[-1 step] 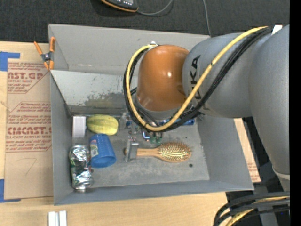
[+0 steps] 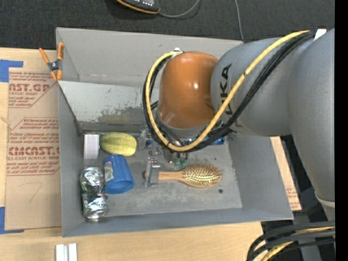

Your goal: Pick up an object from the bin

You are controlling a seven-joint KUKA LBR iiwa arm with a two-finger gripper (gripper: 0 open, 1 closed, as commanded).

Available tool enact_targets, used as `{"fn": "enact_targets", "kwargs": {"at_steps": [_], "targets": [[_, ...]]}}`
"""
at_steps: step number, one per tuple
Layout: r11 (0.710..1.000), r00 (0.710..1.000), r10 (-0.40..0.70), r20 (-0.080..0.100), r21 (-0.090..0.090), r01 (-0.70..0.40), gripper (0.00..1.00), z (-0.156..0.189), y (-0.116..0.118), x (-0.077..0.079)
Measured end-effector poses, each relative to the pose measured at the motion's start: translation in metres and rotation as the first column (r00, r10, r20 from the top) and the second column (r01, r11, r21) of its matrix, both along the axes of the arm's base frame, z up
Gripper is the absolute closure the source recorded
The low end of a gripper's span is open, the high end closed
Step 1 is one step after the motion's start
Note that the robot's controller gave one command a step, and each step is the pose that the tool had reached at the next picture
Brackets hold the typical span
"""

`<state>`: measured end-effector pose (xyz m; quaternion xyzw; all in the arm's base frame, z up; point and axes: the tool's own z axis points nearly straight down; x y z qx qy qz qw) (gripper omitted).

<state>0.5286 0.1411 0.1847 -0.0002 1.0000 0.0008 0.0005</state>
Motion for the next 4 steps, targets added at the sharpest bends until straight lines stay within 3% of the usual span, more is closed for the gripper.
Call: {"fn": "enact_targets", "kwargs": {"at_steps": [1,2,3,4], "targets": [[0.994,0.994,0.110,0.003,0.000,-0.110,0.00,-0.068,0.032,-0.005],[0.993,0.993,0.114,-0.001,0.000,-0.114,0.00,-0.072,0.034,-0.008],[0.936,0.936,0.352,0.005,0.000,-0.352,0.00,-0.112,0.015,-0.037],[0.996,0.996,0.087,0.005,0.002,-0.087,0.00,-0.114,0.058,-0.038]]}}
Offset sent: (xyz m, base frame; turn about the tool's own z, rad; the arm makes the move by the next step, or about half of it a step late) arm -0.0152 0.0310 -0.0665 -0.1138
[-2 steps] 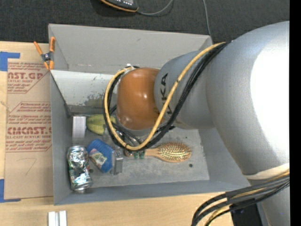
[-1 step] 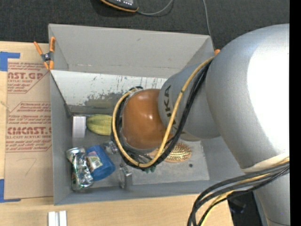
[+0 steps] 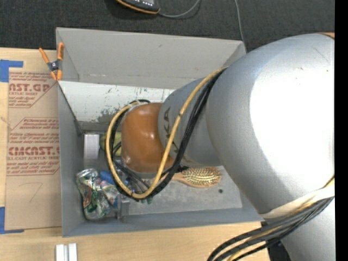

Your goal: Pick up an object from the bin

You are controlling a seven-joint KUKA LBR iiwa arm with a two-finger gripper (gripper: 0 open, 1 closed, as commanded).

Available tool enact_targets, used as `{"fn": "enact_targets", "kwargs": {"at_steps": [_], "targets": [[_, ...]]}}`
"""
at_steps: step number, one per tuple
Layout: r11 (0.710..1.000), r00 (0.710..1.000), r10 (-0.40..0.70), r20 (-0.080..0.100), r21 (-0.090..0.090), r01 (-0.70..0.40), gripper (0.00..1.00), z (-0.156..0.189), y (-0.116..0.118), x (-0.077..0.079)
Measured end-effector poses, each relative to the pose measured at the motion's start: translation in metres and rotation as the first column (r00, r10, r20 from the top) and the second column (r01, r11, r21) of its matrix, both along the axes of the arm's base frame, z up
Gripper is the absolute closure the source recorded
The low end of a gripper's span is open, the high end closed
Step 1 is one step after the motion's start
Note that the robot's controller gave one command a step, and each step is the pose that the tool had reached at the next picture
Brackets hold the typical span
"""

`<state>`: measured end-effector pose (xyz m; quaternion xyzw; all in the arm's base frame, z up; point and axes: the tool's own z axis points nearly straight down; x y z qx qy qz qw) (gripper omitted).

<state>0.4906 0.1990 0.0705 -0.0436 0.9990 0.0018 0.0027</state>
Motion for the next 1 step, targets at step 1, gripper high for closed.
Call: {"fn": "enact_targets", "kwargs": {"at_steps": [1], "targets": [[0.988,0.988,0.155,0.010,0.001,-0.155,0.00,0.0026,0.0176,-0.0033]]}}
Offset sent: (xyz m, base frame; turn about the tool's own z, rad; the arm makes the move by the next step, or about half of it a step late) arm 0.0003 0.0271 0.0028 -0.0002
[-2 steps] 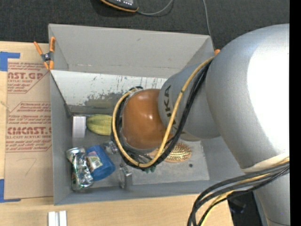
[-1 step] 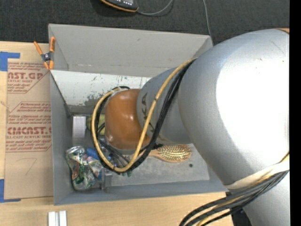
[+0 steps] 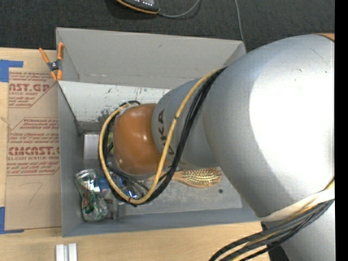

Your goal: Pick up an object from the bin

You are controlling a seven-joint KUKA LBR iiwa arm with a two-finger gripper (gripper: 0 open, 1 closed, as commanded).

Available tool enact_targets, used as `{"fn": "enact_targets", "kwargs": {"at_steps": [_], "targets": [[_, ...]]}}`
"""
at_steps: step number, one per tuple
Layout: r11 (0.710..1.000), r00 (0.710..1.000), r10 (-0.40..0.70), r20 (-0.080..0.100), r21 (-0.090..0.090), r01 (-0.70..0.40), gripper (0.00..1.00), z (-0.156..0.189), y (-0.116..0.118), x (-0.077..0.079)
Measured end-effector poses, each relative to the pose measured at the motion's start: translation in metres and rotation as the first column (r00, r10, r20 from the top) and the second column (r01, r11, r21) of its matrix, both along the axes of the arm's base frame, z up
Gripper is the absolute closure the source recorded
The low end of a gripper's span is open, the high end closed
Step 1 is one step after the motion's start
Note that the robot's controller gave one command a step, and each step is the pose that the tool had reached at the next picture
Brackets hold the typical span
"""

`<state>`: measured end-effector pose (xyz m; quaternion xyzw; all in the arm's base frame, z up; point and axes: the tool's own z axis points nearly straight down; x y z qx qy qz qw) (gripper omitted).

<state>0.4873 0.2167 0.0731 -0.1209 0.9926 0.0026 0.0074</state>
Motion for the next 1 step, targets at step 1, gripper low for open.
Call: {"fn": "enact_targets", "kwargs": {"at_steps": [1], "targets": [[0.992,0.991,-0.130,-0.007,0.000,0.130,0.00,0.0000,0.0069,0.0028]]}}
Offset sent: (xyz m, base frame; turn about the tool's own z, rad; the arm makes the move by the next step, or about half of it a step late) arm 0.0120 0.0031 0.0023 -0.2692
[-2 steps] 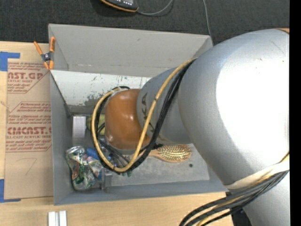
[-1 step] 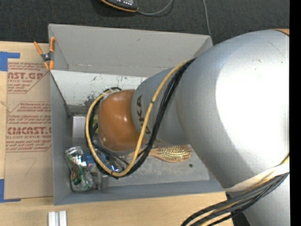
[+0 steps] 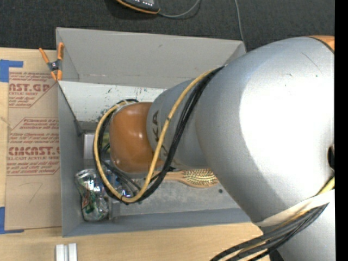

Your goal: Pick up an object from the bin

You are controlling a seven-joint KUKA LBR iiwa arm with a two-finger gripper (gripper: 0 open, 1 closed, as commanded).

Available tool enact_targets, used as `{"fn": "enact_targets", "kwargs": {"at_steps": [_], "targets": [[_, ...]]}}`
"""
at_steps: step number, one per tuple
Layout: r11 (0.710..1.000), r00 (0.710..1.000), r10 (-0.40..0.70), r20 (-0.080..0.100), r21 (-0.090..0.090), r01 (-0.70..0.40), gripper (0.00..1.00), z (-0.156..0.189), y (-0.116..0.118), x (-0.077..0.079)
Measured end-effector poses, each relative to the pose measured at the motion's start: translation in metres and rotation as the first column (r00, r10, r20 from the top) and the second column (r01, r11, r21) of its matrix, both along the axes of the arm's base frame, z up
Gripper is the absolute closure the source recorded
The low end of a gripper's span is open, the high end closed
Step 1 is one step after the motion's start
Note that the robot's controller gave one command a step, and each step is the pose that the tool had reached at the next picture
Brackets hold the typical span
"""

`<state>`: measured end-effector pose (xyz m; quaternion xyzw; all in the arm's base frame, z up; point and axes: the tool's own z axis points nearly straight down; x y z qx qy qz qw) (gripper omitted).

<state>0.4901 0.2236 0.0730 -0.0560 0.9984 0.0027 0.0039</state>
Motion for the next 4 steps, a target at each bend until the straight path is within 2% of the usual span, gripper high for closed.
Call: {"fn": "enact_targets", "kwargs": {"at_steps": [1,2,3,4], "targets": [[0.938,0.938,0.347,0.007,-0.004,-0.347,0.00,0.0016,-0.0015,0.0067],[0.962,0.962,0.272,0.001,-0.002,-0.272,1.00,-0.0031,-0.0022,0.0012],[0.962,0.962,0.271,0.001,-0.002,-0.271,1.00,-0.0031,-0.0022,0.0012],[0.875,0.875,0.484,0.003,-0.004,-0.484,1.00,-0.0032,0.0058,0.0063]]}}
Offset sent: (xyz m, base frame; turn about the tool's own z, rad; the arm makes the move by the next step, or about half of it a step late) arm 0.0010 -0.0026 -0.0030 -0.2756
